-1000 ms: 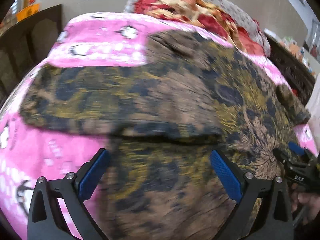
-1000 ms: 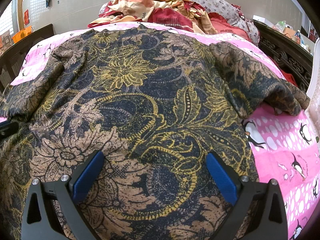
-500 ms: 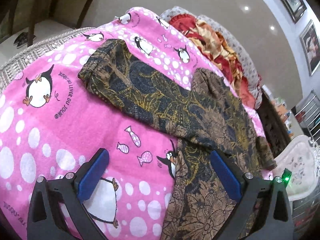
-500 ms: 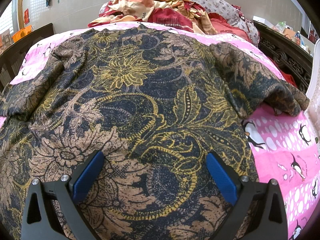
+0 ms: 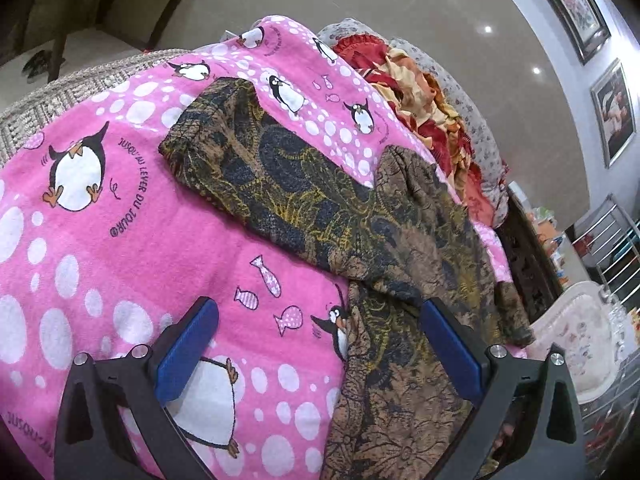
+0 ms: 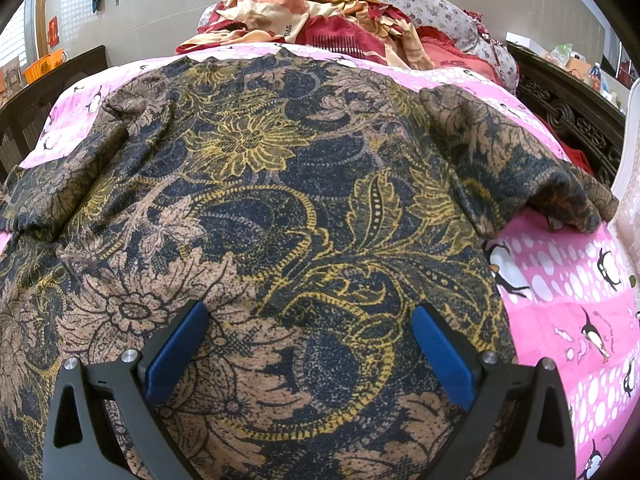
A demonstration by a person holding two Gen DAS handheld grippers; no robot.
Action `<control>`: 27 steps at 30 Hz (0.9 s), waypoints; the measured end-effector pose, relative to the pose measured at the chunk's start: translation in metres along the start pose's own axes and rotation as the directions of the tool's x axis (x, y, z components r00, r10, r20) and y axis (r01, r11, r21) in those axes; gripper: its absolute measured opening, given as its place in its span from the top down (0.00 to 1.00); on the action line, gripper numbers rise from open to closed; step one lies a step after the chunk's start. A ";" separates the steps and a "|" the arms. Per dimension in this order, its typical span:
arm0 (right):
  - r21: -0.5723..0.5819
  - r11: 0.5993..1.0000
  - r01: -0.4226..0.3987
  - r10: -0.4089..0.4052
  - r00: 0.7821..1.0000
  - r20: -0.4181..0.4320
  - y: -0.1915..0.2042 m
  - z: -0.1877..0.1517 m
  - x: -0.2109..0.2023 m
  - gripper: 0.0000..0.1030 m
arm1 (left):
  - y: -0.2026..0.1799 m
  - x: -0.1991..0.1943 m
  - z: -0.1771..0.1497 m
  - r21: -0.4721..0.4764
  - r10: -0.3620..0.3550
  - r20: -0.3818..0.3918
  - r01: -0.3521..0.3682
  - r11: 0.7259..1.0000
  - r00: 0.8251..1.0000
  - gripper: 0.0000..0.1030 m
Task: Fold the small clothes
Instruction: 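Grasp the shirt sleeve cuff with the left gripper and lift it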
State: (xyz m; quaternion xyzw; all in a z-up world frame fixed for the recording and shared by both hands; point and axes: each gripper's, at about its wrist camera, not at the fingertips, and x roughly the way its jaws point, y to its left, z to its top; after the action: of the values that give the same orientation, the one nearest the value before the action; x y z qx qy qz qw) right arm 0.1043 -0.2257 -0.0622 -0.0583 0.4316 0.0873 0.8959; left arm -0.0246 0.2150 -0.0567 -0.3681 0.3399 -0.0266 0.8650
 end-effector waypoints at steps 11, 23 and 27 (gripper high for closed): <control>-0.001 1.000 0.005 -0.005 1.000 -0.001 0.001 0.000 0.000 0.00 | 0.051 -0.012 0.041 -0.329 -0.149 0.111 0.177 0.928 0.983 0.22; -0.001 1.000 0.007 -0.007 1.000 -0.001 0.001 -0.001 0.000 0.00 | 0.063 0.034 0.102 -0.450 0.008 0.038 0.010 0.893 0.999 0.22; 0.000 1.000 0.008 -0.008 1.000 -0.001 0.001 -0.001 0.000 0.00 | 0.059 0.031 0.095 -0.402 0.140 0.007 -0.126 0.907 0.990 0.87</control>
State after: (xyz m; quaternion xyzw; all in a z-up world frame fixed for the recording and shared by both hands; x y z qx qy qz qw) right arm 0.1036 -0.2251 -0.0631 -0.0602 0.4318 0.0838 0.8960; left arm 0.0449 0.3073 -0.0656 -0.5137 0.3470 0.1090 0.7771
